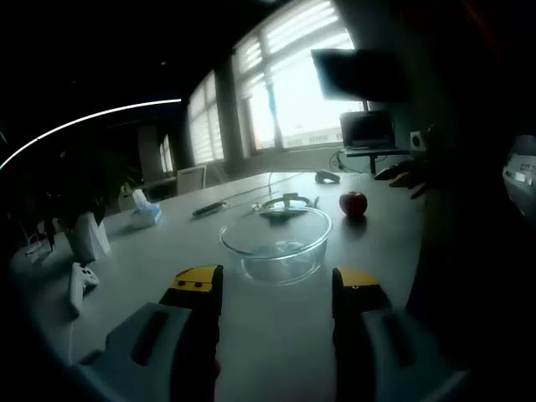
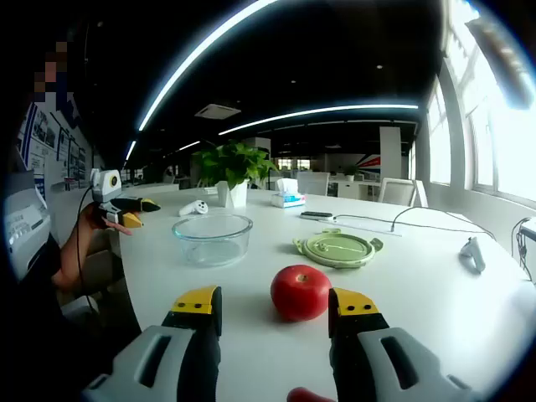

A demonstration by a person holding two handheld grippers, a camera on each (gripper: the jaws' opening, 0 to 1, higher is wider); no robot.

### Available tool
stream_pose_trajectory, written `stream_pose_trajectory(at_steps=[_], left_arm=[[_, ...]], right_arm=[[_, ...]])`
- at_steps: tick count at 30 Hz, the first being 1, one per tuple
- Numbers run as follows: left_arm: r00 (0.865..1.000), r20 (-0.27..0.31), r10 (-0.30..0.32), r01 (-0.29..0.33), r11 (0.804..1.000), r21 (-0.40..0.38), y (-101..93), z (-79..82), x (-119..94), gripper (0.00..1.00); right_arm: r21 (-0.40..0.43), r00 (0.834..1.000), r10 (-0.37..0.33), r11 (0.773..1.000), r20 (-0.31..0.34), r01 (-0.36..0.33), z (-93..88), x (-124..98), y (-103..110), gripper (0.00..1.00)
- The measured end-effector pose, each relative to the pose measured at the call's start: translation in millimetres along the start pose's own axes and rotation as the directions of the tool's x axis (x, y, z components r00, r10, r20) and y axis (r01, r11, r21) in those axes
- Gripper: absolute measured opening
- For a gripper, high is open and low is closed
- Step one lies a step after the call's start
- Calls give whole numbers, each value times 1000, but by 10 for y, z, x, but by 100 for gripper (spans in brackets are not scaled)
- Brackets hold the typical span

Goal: Pick up the tomato from the tabletop place it into the food storage container close the lid and lock the latches

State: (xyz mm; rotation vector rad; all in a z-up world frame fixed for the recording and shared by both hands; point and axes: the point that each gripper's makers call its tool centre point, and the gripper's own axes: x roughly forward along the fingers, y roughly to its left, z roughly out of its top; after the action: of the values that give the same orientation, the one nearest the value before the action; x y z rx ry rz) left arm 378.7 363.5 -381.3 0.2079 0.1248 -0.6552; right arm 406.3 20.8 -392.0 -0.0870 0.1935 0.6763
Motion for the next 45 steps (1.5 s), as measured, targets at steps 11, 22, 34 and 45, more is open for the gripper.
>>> stream_pose_trajectory(at_steps=[11,22,34,45], left_arm=[[1000,-3,-1,1,1000,7,-16,14,-8,44],[1000,-12,-7,7,1000,10,-36,-2,-4,44],[1000,-13,-14,14,1000,18,-75,11,-12,44],[1000,-14,-22,22,1000,21,-138,32,16,44]], right_arm=[[-5,1000,12,1000,-1,-12,17,-7,45,47],[-14,1000,12,1000,-6,-12,6,-18,58,47],[-16,1000,14,1000,-10,-14,5,-27,84,47],[-19,1000,15,1000,-15,-15,9,-40,77,47]])
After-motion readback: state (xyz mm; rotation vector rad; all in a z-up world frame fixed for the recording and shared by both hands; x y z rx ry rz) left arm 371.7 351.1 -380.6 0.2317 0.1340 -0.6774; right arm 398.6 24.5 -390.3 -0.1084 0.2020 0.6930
